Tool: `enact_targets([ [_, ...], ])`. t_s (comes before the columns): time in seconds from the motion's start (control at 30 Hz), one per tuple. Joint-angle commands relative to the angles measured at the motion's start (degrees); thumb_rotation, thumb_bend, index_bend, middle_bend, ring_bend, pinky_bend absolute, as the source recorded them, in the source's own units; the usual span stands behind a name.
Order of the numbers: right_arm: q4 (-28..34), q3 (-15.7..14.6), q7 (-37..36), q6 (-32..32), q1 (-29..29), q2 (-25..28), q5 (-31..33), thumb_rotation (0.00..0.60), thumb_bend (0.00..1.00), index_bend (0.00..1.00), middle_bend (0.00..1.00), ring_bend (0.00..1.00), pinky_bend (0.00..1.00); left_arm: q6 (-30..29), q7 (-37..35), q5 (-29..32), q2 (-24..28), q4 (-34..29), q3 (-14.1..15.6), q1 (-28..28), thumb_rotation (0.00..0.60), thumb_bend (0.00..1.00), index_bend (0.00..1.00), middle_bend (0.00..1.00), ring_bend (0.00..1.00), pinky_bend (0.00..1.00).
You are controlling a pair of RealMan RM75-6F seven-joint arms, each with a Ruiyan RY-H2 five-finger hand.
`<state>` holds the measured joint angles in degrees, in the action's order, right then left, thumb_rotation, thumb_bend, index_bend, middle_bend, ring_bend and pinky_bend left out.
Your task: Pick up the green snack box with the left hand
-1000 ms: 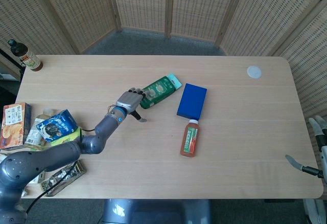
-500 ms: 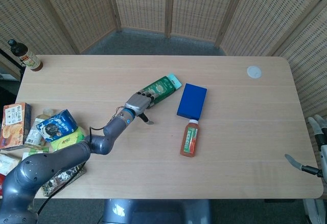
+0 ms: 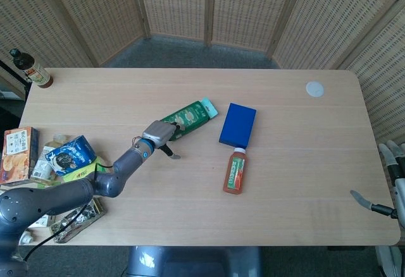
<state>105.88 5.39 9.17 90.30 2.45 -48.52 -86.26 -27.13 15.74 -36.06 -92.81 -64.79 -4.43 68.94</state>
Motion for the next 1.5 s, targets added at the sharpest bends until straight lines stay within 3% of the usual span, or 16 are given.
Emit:
enact_targets([
  [0.03,0.2,0.1,0.0,0.1,-0.1,0.2,-0.1,0.201,0.18,0.00,0.00,0.00,0.00,-2.1,-1.7,-2.0,3.3,-5.1,-0.6,-1.5,0.410,0.16,0.24,0.44,0.45,0.55],
  [0.23,0.5,0.3,0.1,0.6,-0.2,0.3,-0.4,0.203,0.18,0.00,0.00,0.00,0.00,-0.2,-5.5,-3.4,9.8,-14.3,-1.5,-3.2,0.397,0.16,0.29,0.56,0.56,0.66],
  [0.37,0.6,0.4,0.1,0.6,-0.1,0.1,-0.6,0.205,0.18,0.00,0.00,0.00,0.00,0.2,-8.8,-6.3,13.0,-19.3,-3.1,-4.9,0.392,0.16,0.31,0.58,0.59,0.71],
  [0.4,0.5,0.4,0.0,0.6,-0.1,0.0,-0.7,0.202,0.18,0.00,0.00,0.00,0.00,-1.8,-8.7,-8.6,13.3,-19.9,-3.4,-5.6,0.391,0.16,0.30,0.57,0.56,0.67],
  [0.47,0.4,0.4,-0.1,0.3,0.0,-0.2,-0.7,0.199,0.18,0.00,0.00,0.00,0.00,-5.2,-7.5,-11.8,13.4,-19.9,-3.2,-6.5,0.384,0.16,0.29,0.49,0.42,0.47],
  [0.53,0.3,0.4,-0.1,0.2,0.1,-0.4,-0.8,0.200,0.17,0.00,0.00,0.00,0.00,-7.3,-6.4,-12.8,13.3,-19.3,-2.7,-6.8,0.370,0.16,0.22,0.37,0.24,0.19],
  [0.6,0.2,0.4,-0.3,0.2,0.1,-0.6,-0.8,0.202,0.18,0.00,0.00,0.00,0.00,-7.8,-5.5,-12.2,13.1,-18.5,-2.5,-6.6,0.365,0.16,0.15,0.26,0.09,0.03],
  [0.63,0.1,0.4,-0.4,0.2,0.1,-0.6,-0.8,0.200,0.18,0.00,0.00,0.00,0.00,-8.0,-5.2,-11.9,12.9,-18.1,-2.4,-6.4,0.365,0.16,0.13,0.21,0.03,0.00],
  [0.73,-0.2,0.2,-0.6,0.3,-0.1,-0.8,-0.6,0.198,0.18,0.00,0.00,0.00,0.00,-8.2,-3.8,-10.5,11.9,-16.3,-1.9,-5.8,0.366,0.16,0.06,0.11,0.00,0.00],
  [0.9,-0.6,0.0,-1.0,0.5,-0.6,-0.7,-0.4,0.200,0.18,0.00,0.00,0.00,0.00,-7.0,-2.5,-6.9,8.7,-12.0,-1.5,-4.3,0.366,0.16,0.01,0.04,0.00,0.00],
  [1.2,-0.7,-0.3,-1.5,1.2,-1.8,0.3,0.2,0.198,0.18,0.00,0.00,0.00,0.00,-4.4,-0.8,-3.5,1.6,-2.1,-0.8,-2.0,0.366,0.16,0.00,0.00,0.00,0.00],
  [1.5,-0.5,-0.3,-1.7,1.1,-2.0,0.7,0.4,0.202,0.18,0.00,0.00,0.00,0.00,-3.0,-0.6,-1.6,0.3,1.3,1.0,-3.0,0.364,0.16,0.00,0.00,0.00,0.00],
])
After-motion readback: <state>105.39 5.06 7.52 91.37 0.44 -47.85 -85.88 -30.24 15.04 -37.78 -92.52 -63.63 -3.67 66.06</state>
